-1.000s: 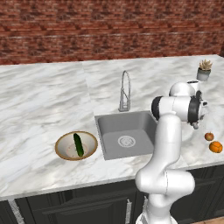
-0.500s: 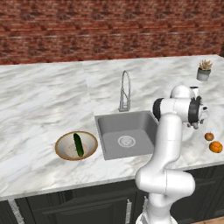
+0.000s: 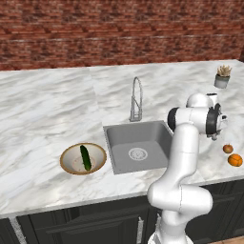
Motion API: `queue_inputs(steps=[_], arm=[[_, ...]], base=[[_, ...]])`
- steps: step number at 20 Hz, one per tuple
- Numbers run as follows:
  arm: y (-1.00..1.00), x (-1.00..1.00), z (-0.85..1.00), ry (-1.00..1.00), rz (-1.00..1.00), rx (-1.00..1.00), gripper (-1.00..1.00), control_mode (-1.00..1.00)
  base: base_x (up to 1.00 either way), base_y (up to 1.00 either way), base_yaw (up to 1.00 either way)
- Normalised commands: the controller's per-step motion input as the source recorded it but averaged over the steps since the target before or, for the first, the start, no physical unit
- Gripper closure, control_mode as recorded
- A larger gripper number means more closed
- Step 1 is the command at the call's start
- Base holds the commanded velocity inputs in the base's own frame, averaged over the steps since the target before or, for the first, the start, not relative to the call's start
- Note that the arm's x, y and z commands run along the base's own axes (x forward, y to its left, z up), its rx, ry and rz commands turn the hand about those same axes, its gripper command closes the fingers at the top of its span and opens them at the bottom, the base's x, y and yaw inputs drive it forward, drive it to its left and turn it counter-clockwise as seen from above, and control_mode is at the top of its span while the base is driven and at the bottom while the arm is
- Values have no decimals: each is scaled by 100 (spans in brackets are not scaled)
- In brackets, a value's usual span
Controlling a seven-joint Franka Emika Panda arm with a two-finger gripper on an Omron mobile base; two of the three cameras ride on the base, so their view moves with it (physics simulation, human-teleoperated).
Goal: There is a mixed pile of frozen fruits and vegetables on the counter. Locate all the frozen vegetables and place the items in a bowl on the counter. Take all the frozen fruits and defrost them in a running sink.
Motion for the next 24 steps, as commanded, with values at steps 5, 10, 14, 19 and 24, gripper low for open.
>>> queue_inputs(steps=[5, 10, 14, 19, 24], arm=[[36, -14, 15, 0, 2, -3, 100, -100], [78, -17, 52, -7, 6, -11, 100, -100], [64, -30, 22, -26, 0, 4, 100, -100], [93, -35, 33, -9, 4, 3, 100, -100], [98, -26, 41, -2, 10, 0, 100, -100]], base=[[0, 0, 0], [0, 0, 0], [0, 0, 0], [0, 0, 0], [0, 0, 0]])
